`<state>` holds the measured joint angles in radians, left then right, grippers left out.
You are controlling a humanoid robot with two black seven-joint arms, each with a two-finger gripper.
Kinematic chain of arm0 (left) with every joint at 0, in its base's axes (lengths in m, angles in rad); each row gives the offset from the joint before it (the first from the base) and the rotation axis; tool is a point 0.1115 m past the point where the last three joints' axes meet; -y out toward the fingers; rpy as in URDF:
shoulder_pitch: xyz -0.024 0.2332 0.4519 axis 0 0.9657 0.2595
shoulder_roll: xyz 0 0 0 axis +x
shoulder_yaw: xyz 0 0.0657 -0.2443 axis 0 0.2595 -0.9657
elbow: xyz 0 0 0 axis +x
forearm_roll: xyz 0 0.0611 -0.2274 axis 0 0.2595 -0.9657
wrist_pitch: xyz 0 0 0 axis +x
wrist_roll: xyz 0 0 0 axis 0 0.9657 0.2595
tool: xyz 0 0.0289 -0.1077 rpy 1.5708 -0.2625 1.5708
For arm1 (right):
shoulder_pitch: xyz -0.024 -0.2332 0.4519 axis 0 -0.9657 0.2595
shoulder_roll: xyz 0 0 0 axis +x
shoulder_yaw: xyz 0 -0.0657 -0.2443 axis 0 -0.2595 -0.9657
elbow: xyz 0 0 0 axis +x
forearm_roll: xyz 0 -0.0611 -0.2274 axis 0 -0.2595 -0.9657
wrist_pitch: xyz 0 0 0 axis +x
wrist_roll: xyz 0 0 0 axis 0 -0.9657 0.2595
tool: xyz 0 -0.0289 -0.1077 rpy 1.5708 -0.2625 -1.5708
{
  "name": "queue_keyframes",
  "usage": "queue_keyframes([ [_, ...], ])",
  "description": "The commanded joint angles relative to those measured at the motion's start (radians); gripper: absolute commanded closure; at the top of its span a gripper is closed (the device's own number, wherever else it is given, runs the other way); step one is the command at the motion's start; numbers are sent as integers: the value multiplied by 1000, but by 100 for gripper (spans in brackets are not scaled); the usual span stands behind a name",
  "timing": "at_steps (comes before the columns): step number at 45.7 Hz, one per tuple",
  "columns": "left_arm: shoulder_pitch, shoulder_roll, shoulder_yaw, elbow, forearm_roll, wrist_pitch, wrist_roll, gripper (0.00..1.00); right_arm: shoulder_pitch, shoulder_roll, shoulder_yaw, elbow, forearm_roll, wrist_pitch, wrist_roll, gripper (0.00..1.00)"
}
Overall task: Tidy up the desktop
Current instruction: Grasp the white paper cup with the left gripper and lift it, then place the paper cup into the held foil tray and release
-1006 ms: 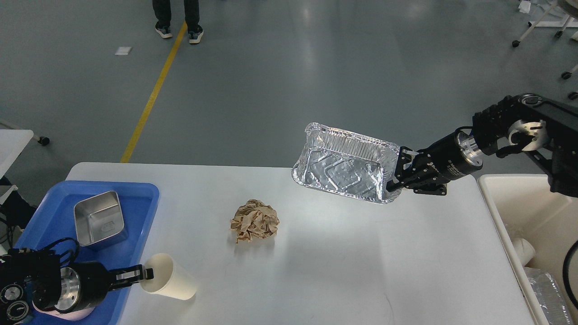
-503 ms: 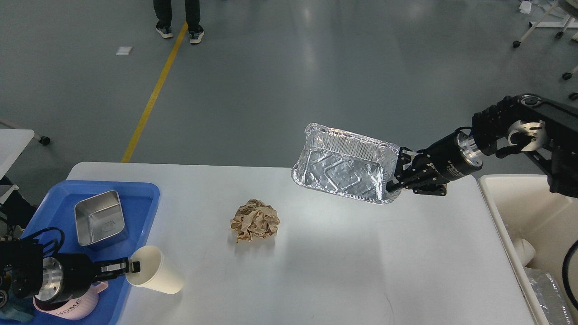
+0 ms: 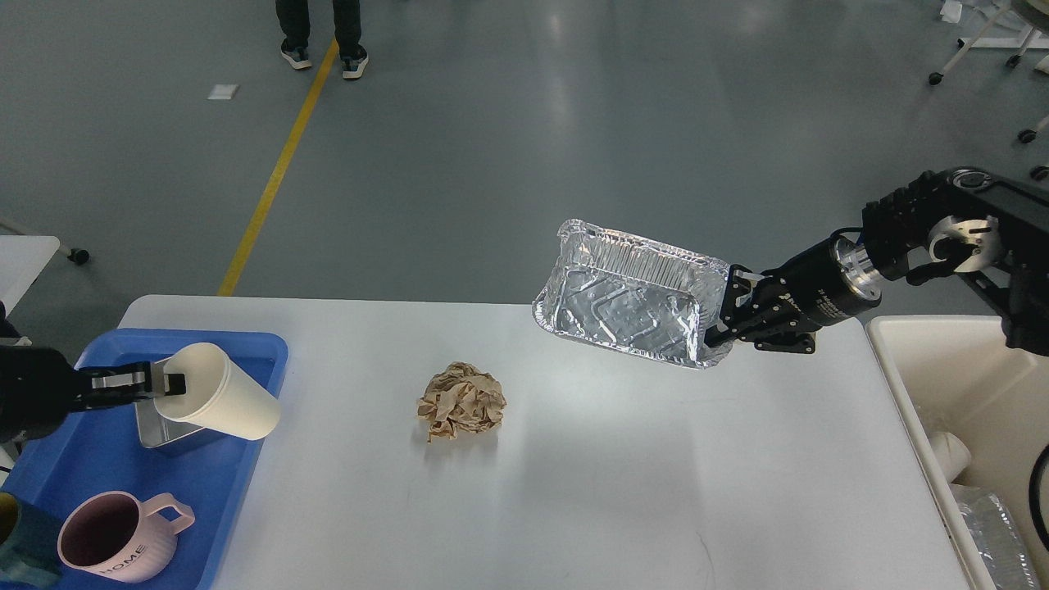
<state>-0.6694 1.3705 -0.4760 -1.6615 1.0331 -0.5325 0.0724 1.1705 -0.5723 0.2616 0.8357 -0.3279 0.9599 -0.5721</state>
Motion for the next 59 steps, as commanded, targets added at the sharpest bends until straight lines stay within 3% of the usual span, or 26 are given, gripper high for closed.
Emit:
queue_keyframes([
  [1,-53,42,-18,-4,-5,-47,-3,100,0,-1,-1,0,0,0,0,100],
  [12,-87,18,-73,3,-21,-75,0,99,-2,-5,-1,11,0,0,0,100],
  [22,-174,-214,-64,52,-38,-61,29,98,0,-1,2,11,0,0,0,100],
  [27,-228,-274,-61,78,-36,-61,47,98,1,0,1,13,0,0,0,100],
  [41,-377,-464,-55,170,-36,-80,47,97,0,-3,-2,31,0,0,0,100],
  [49,-473,-574,26,207,-34,-73,58,97,0,2,-4,31,0,0,0,100],
  [59,-610,-751,114,336,-36,-72,58,96,1,6,-4,36,0,0,0,100],
])
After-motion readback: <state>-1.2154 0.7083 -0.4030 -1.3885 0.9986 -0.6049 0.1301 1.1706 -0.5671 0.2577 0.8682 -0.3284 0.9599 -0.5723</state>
